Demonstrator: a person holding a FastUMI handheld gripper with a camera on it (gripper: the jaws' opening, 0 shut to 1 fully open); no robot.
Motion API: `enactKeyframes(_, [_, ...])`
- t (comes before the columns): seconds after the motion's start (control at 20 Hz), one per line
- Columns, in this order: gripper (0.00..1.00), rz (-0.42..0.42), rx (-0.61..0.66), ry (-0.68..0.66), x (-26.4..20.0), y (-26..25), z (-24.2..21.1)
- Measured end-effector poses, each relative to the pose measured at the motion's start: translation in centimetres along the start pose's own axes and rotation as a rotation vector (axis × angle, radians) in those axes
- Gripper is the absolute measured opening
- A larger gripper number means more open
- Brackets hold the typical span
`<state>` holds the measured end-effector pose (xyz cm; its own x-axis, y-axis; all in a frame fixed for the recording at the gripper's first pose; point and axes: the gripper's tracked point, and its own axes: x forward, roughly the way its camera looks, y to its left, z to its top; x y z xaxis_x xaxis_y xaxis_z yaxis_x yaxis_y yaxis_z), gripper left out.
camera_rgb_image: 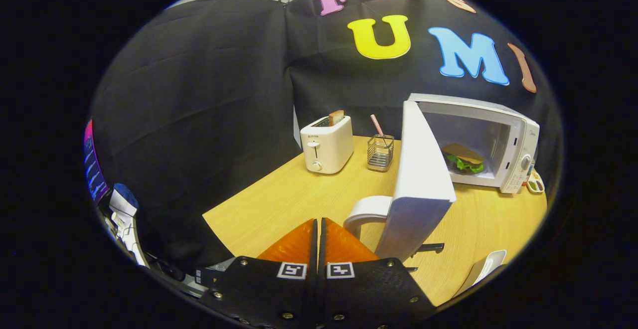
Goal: Open the microwave, put the food inside, and close the microwave door.
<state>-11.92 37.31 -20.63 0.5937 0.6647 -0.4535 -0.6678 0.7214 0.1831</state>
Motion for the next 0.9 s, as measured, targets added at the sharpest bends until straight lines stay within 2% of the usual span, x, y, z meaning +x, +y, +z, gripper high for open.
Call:
enactKeyframes(0.15, [0.01, -0.042, -0.008, -0.010, -1.1, -1.9, 0.0])
enactKeyframes(0.6, [0.01, -0.210, 0.077, -0.018, -3.6, -9.7, 0.0])
enactKeyframes(0.9, [0.01, -0.280, 0.098, -0.030, -3.9, -13.9, 1.1])
